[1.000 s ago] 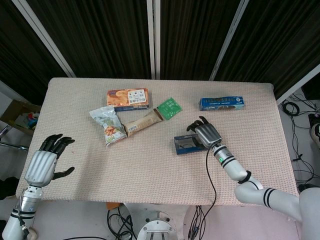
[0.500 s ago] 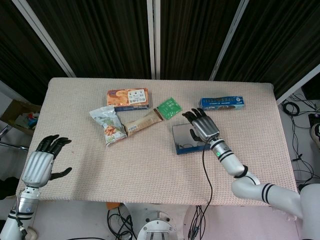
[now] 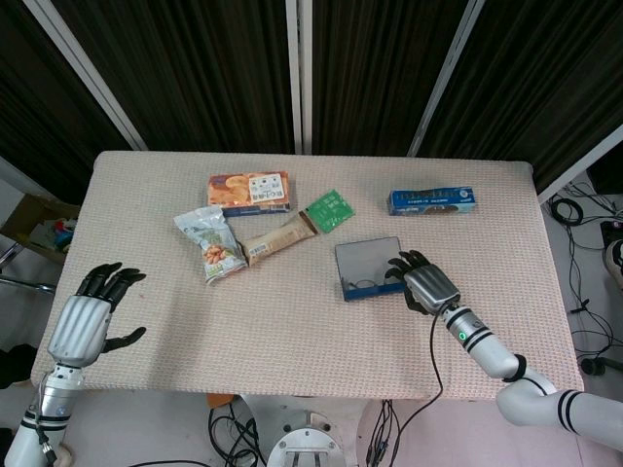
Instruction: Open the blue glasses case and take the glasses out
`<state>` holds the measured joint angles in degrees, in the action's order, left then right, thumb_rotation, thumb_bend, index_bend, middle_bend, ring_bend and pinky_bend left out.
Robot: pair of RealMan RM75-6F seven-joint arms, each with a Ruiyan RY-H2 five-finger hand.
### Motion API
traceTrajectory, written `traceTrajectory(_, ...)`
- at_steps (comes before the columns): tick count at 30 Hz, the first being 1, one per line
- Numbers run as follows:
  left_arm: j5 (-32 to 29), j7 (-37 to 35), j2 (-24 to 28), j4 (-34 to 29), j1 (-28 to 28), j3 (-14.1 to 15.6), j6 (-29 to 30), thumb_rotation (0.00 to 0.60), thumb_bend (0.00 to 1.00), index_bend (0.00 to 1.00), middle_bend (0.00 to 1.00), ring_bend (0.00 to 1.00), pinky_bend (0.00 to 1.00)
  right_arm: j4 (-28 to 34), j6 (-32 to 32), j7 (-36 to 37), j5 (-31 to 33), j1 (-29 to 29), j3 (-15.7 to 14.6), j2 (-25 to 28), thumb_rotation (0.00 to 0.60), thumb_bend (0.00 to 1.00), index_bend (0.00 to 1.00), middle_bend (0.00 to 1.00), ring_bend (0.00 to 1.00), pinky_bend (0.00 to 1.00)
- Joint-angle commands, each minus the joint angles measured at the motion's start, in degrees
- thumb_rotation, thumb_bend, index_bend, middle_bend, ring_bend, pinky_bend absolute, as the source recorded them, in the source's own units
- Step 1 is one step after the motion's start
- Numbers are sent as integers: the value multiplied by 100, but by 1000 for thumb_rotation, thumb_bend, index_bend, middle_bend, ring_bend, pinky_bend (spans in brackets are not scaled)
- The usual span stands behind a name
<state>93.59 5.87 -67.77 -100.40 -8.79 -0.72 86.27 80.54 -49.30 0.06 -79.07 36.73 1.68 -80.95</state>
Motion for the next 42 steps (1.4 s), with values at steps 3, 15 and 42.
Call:
traceTrajectory(3,-3,53,10,-61,29,10,21,600,30,233,219,121,145,-32,-20,-13,-190,-51,-160,24,600,920,296,144,1,0)
traceTrajectory(15,28,31,-14,-61,87,30,87,600,30,233,219,121,145,648,-304,-290,-1052,104,-297,-75,600,911,314,150,1,0)
traceTrajectory(42,-6,-255,-46,175,302,86,267,600,30,233,219,121,145,-92,723,-2664,-483,1148,176,-544,600,954,452,150,1,0)
